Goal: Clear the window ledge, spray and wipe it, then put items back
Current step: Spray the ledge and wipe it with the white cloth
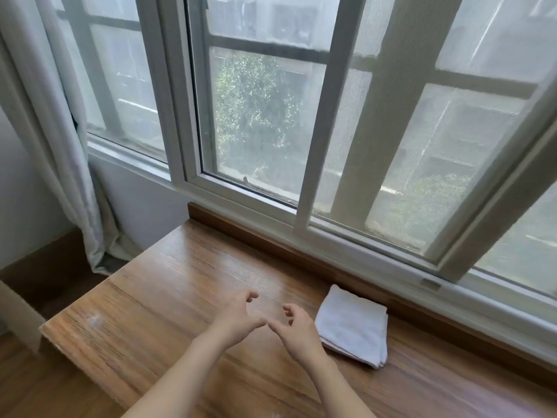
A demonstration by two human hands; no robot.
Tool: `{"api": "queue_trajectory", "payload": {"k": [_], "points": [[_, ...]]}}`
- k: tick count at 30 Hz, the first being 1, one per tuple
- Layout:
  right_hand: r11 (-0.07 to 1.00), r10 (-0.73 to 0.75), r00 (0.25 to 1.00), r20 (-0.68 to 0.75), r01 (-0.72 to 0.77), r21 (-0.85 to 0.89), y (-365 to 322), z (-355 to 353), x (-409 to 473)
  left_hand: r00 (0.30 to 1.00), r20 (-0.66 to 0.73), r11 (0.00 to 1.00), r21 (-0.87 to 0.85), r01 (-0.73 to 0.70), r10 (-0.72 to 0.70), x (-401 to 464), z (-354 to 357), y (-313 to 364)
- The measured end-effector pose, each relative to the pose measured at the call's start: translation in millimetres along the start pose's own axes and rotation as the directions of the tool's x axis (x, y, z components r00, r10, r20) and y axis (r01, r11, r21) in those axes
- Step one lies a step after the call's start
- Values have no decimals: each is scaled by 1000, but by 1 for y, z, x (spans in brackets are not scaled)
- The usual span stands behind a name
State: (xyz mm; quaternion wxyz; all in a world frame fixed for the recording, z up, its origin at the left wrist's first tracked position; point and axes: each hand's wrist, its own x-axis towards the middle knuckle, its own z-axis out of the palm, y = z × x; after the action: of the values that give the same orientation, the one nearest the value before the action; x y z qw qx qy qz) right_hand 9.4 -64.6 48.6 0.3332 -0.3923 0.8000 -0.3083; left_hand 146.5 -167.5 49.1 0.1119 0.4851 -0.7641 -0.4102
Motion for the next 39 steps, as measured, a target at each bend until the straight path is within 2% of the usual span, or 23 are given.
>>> {"api": "queue_trajectory", "payload": {"k": [10,14,18,24,30,35,39], "points": [[983,184,974,-128,-182,31,-3,9,19,978,162,981,118,-153,133,58,-7,5],[966,257,945,-204,-257,27,4,2,27,954,246,977,86,-197,171,71,1,9],[944,320,895,-310,-328,27,14,-8,41,937,310,979,70,-191,161,85,16,12],[903,327,851,-410,-410,-130,47,-34,50,916,386,990,31,-135,112,104,59,34],[794,421,803,-421,-551,-257,81,-73,66,887,439,983,43,-181,144,120,109,68],[783,499,768,-402,-598,-171,112,-87,75,853,496,977,36,-210,165,135,141,81],[772,495,775,-392,-600,-210,128,-84,76,851,498,969,80,-235,165,144,159,86]]}}
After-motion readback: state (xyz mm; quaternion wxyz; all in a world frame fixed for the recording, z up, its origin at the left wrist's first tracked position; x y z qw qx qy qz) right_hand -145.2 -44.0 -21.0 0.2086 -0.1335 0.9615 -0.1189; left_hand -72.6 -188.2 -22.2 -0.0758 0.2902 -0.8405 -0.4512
